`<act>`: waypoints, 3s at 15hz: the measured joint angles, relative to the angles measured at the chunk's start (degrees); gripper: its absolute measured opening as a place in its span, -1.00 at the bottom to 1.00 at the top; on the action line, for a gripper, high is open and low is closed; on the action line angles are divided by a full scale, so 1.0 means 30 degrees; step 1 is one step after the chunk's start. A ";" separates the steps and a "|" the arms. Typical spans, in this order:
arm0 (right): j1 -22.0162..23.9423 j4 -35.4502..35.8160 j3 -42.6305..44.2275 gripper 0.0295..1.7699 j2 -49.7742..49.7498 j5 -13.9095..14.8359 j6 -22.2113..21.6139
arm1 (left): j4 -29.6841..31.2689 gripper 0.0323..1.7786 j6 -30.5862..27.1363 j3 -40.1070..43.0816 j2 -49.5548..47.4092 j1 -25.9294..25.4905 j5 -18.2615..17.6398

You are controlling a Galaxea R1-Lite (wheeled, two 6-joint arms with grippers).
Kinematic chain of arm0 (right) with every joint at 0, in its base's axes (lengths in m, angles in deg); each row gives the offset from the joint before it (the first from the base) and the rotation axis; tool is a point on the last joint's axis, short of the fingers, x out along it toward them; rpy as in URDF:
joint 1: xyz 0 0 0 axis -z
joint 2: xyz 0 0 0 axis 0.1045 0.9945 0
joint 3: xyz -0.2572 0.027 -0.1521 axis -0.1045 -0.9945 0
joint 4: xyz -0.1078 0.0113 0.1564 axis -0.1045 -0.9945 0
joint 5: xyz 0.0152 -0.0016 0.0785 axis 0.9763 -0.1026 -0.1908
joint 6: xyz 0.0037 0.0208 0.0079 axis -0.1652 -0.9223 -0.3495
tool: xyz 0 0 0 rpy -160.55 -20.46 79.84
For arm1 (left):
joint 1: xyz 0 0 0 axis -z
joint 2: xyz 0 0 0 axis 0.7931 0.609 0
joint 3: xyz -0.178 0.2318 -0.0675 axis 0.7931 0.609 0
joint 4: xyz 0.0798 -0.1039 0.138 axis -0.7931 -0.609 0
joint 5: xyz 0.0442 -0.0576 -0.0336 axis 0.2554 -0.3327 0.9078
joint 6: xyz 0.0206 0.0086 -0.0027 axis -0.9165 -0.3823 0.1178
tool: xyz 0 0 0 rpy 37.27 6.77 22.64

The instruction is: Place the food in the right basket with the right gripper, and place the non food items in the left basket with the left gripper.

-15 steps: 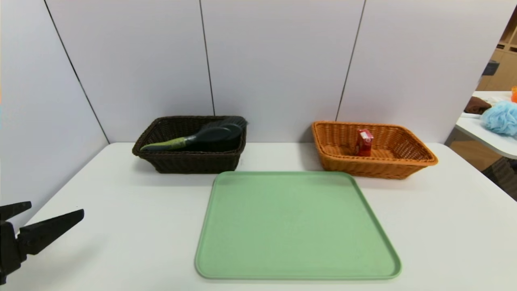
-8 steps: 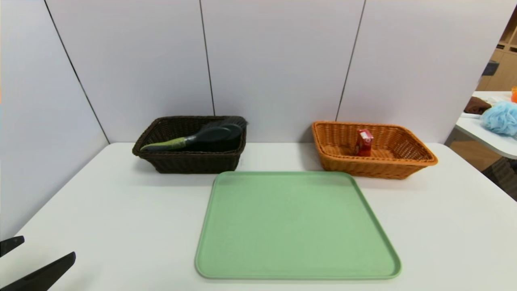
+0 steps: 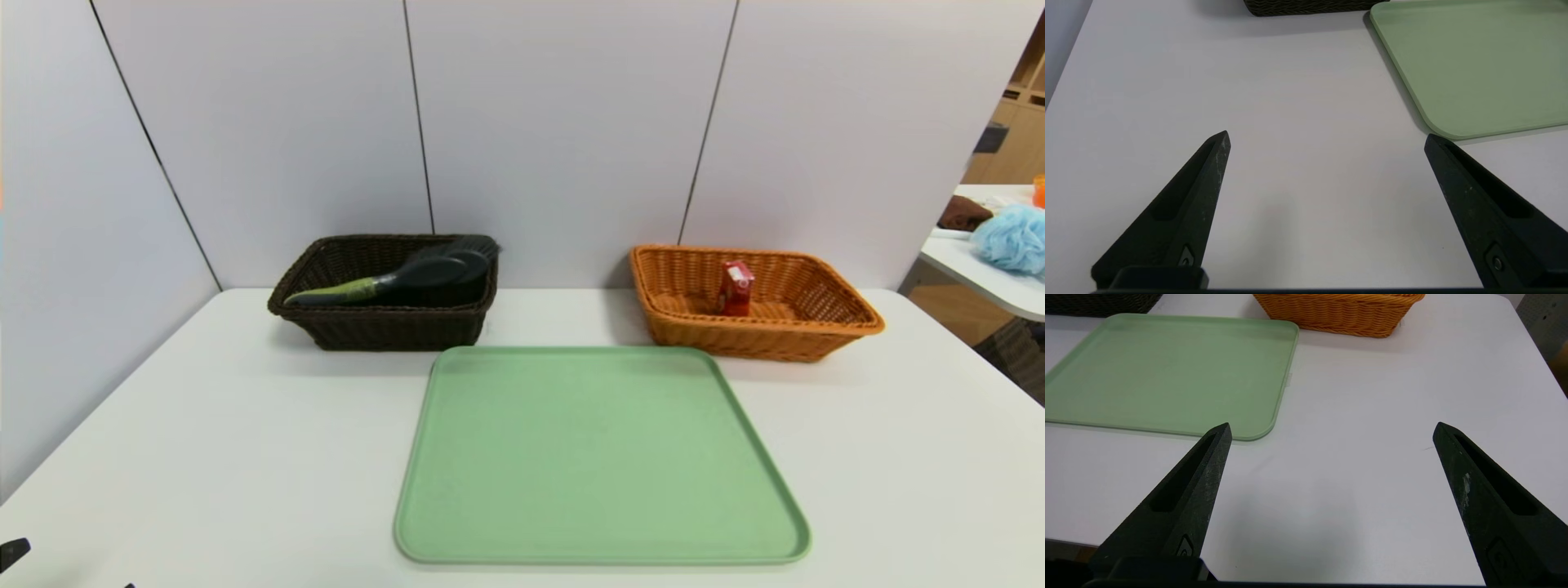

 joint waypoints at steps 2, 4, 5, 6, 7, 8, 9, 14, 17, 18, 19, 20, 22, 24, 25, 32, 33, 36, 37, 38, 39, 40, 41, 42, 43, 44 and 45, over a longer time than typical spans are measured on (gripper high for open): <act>0.0000 -0.0037 -0.0033 0.92 -0.0138 0.0012 -0.0053 | -0.0037 0.90 0.0012 0.0475 -0.0780 0.0000 -0.0386; 0.0000 -0.0459 0.0028 0.92 -0.0211 0.0028 -0.0037 | -0.0130 0.90 0.0012 0.0809 -0.1361 0.0045 -0.0459; 0.0000 -0.0638 0.0179 0.92 -0.0228 0.0028 -0.0008 | -0.0215 0.90 0.0000 0.0910 -0.1581 0.0065 -0.0451; 0.0093 -0.0675 0.0268 0.92 -0.0248 0.0012 0.0020 | -0.0215 0.90 -0.0028 0.0935 -0.1735 0.0093 -0.0451; 0.0423 -0.0699 0.0325 0.92 -0.0293 -0.0037 0.0049 | -0.0215 0.90 -0.0057 0.0926 -0.1792 0.0126 -0.0488; 0.0772 -0.0735 0.0378 0.92 -0.0386 -0.0191 0.0102 | -0.0211 0.90 -0.0089 0.0853 -0.1800 0.0232 -0.0589; 0.1130 -0.0866 0.0423 0.92 -0.0488 -0.0293 0.0150 | -0.0203 0.90 -0.0256 0.0809 -0.1776 0.0349 -0.0784; 0.1715 -0.1621 0.0341 0.92 -0.1268 -0.0735 0.0167 | -0.0102 0.90 -0.1012 0.1820 -0.2227 0.0605 -0.0931; 0.1528 -0.1646 0.0000 0.92 -0.1975 -0.0837 0.0215 | -0.0028 0.90 -0.1000 0.2418 -0.3031 0.0654 -0.0902; 0.1475 -0.1703 -0.0053 0.92 -0.2324 -0.0971 0.0284 | -0.0004 0.90 -0.1008 0.2515 -0.3328 0.0654 -0.0894; 0.1430 -0.1877 -0.0073 0.92 -0.2739 -0.1260 0.0536 | 0.0000 0.90 -0.1012 0.2593 -0.3629 0.0654 -0.0886; 0.1382 -0.2345 -0.0102 0.92 -0.3255 -0.1589 0.0955 | 0.0008 0.90 -0.1020 0.2755 -0.3897 0.0662 -0.0894; 0.1329 -0.2999 -0.0349 0.92 -0.4336 -0.2150 0.1243 | 0.0154 0.90 -0.1028 0.3271 -0.4437 0.0715 -0.0874; 0.1321 -0.2958 -0.0666 0.92 -0.4998 -0.2239 0.1231 | 0.0630 0.90 -0.1077 0.3820 -0.5071 0.0861 -0.0670; 0.1308 -0.2926 -0.0735 0.92 -0.5173 -0.2231 0.1231 | 0.1020 0.90 -0.1085 0.4043 -0.5311 0.0902 -0.0500; 0.1317 0.4068 -0.4978 0.92 -0.5510 -0.0975 0.1252 | 0.2641 0.90 -0.1020 0.5486 -0.6449 0.1044 0.3178; 0.1317 0.5977 -0.6055 0.92 -0.5518 -0.0658 0.1272 | 0.2633 0.90 -0.0971 0.5551 -0.6660 0.1057 0.3442; 0.1317 1.0082 -0.8131 0.92 -0.5518 -0.0386 0.1304 | 0.2584 0.90 -0.0882 0.5624 -0.7379 0.1077 0.3547; 0.1317 1.0220 -0.8489 0.92 -0.5518 -0.0447 0.1325 | 0.2584 0.90 -0.0866 0.5640 -0.7562 0.1085 0.3556; 0.1317 1.0240 -0.8753 0.92 -0.5518 -0.0459 0.1325 | 0.2584 0.90 -0.0853 0.5652 -0.7745 0.1093 0.3580; 0.1317 1.0293 -0.9041 0.92 -0.5518 -0.0451 0.1333 | 0.2613 0.90 -0.0809 0.5685 -0.7904 0.1093 0.3747; 0.1317 1.0301 -0.9362 0.92 -0.5518 -0.0447 0.1333 | 0.2633 0.90 -0.0809 0.5762 -0.8013 0.1101 0.4161; 0.1317 1.0358 -0.9598 0.92 -0.5518 -0.0439 0.1341 | 0.2560 0.90 -0.0833 0.5990 -0.8103 0.1113 0.4722; 0.1317 1.0366 -0.9708 0.92 -0.5518 -0.0447 0.1353 | 0.2556 0.90 -0.0642 0.6091 -0.8160 0.1122 0.5014; 0.1317 1.0378 -0.9813 0.92 -0.5518 -0.0459 0.1369 | 0.2532 0.90 -0.0561 0.6156 -0.8180 0.1130 0.5059; 0.1317 1.0378 -1.0004 0.92 -0.5518 -0.0467 0.1455 | 0.2475 0.90 -0.0467 0.6177 -0.8196 0.1130 0.5071; 0.1317 1.0366 -1.0236 0.92 -0.5518 -0.0374 0.1463 | 0.2353 0.90 -0.0337 0.6201 -0.8196 0.1130 0.5071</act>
